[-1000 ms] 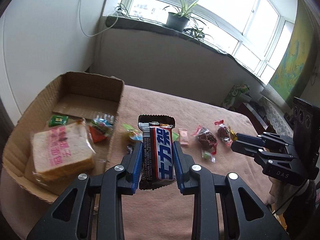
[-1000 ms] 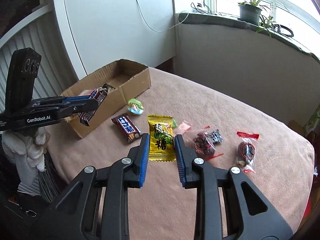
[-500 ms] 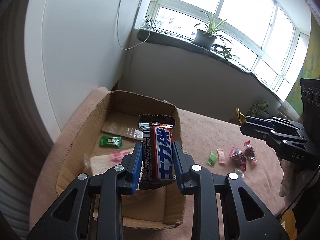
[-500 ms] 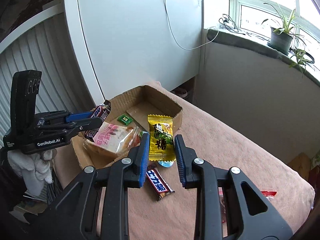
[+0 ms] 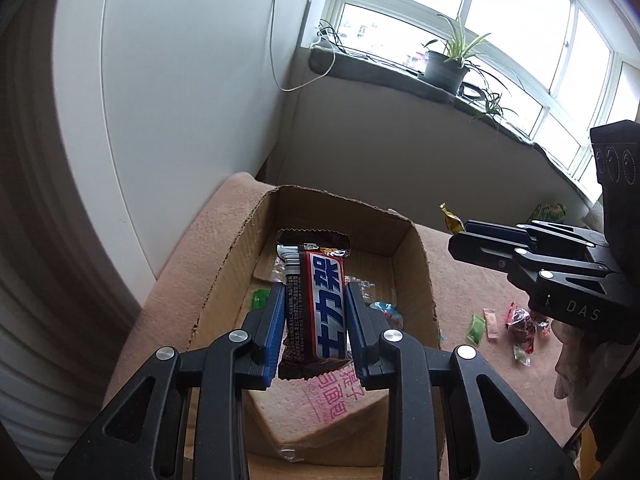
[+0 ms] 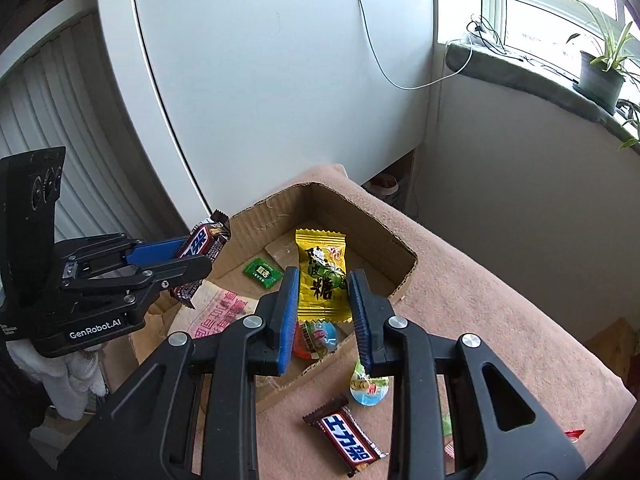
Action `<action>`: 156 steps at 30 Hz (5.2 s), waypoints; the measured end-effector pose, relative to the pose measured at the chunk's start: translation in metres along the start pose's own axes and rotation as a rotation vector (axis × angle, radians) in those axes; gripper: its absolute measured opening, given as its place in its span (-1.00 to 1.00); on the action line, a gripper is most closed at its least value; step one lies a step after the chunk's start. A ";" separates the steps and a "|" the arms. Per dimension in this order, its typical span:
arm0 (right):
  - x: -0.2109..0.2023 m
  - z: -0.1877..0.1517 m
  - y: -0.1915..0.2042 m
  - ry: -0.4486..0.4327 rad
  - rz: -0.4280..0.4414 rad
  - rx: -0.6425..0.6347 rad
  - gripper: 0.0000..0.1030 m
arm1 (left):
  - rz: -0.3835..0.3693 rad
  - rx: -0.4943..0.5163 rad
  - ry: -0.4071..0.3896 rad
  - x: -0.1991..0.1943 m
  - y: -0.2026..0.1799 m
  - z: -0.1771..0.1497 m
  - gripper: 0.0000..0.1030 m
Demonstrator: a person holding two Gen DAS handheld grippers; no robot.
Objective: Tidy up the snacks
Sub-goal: 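Carry the chocolate bar and yellow candy over the box and release them, then withdraw both open grippers from the box toward the remaining snacks, then grasp the green candy packet with the left gripper while the right gripper grasps the red-ended date bag, then carry both held snacks over the box and open both grippers inside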
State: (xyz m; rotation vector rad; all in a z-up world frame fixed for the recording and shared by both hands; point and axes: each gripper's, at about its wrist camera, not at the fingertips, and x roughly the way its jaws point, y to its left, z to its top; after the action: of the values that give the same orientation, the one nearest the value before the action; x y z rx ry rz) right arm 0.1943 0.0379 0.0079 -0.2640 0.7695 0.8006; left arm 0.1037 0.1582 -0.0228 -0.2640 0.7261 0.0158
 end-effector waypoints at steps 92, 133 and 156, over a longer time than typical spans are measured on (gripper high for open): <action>-0.043 -0.178 -0.152 0.165 -0.089 0.217 -0.07 | -0.120 0.320 0.223 0.115 -0.195 -0.064 -0.53; -0.124 -0.142 -0.121 -0.014 -0.118 0.220 -0.34 | -0.189 0.236 0.055 0.022 -0.169 -0.046 -0.64; -0.066 -0.058 0.015 -0.007 0.054 0.023 -0.34 | -0.005 0.046 -0.036 -0.041 -0.030 -0.053 -0.64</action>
State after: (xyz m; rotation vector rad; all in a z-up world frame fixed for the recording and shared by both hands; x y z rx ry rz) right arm 0.1242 -0.0163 0.0144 -0.2204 0.7812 0.8428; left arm 0.0420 0.1196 -0.0269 -0.2210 0.6890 -0.0010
